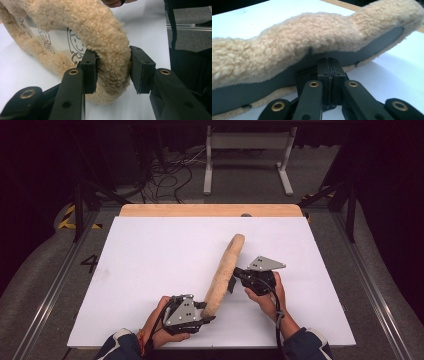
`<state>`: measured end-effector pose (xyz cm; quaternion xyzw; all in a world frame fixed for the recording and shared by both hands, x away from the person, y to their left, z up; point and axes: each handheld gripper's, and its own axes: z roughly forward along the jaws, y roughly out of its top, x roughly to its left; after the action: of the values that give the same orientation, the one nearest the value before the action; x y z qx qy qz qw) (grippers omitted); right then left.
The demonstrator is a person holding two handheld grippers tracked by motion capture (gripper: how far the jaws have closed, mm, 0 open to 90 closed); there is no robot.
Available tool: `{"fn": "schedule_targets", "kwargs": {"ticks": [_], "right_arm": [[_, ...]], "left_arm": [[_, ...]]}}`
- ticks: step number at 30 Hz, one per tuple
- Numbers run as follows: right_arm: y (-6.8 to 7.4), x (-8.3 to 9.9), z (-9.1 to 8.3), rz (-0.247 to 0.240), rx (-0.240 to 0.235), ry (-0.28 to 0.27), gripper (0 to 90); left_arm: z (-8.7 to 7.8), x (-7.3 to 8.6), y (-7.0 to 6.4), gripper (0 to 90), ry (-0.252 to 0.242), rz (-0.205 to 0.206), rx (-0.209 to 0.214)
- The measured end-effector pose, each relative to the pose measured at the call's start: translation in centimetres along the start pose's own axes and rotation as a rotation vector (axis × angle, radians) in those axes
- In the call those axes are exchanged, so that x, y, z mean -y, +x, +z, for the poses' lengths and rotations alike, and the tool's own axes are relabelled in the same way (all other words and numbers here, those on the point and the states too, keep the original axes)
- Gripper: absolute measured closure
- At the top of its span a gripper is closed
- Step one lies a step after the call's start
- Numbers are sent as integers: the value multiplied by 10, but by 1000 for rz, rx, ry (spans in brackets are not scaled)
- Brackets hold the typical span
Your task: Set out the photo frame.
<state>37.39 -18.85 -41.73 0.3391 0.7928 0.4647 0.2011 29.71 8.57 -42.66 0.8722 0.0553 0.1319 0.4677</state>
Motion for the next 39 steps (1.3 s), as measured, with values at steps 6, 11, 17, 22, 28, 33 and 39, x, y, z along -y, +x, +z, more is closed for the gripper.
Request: {"fn": "schedule_targets", "kwargs": {"ticks": [6, 11, 17, 22, 28, 33, 39], "right_arm": [[-3, 3, -14, 27, -32, 10, 834], [-1, 2, -25, 33, -36, 10, 773], [1, -5, -36, 66, -61, -3, 802], [7, -10, -33, 40, -57, 17, 873], [14, -11, -27, 19, -45, 33, 872], [15, -12, -28, 11, -34, 21, 873], [13, -13, -27, 17, -38, 20, 873]], "left_arm": [[-8, 3, 3, 550, 12, 1, 36], [-18, 6, 4, 573, 6, 9, 47], [-16, 8, 4, 660, 30, 9, 47], [-12, 8, 5, 676, 31, -3, 53], [-7, 5, 1, 673, 29, -1, 56], [-1, 2, -5, 672, 21, 0, 43], [4, -1, -7, 670, 18, -4, 45]]}}
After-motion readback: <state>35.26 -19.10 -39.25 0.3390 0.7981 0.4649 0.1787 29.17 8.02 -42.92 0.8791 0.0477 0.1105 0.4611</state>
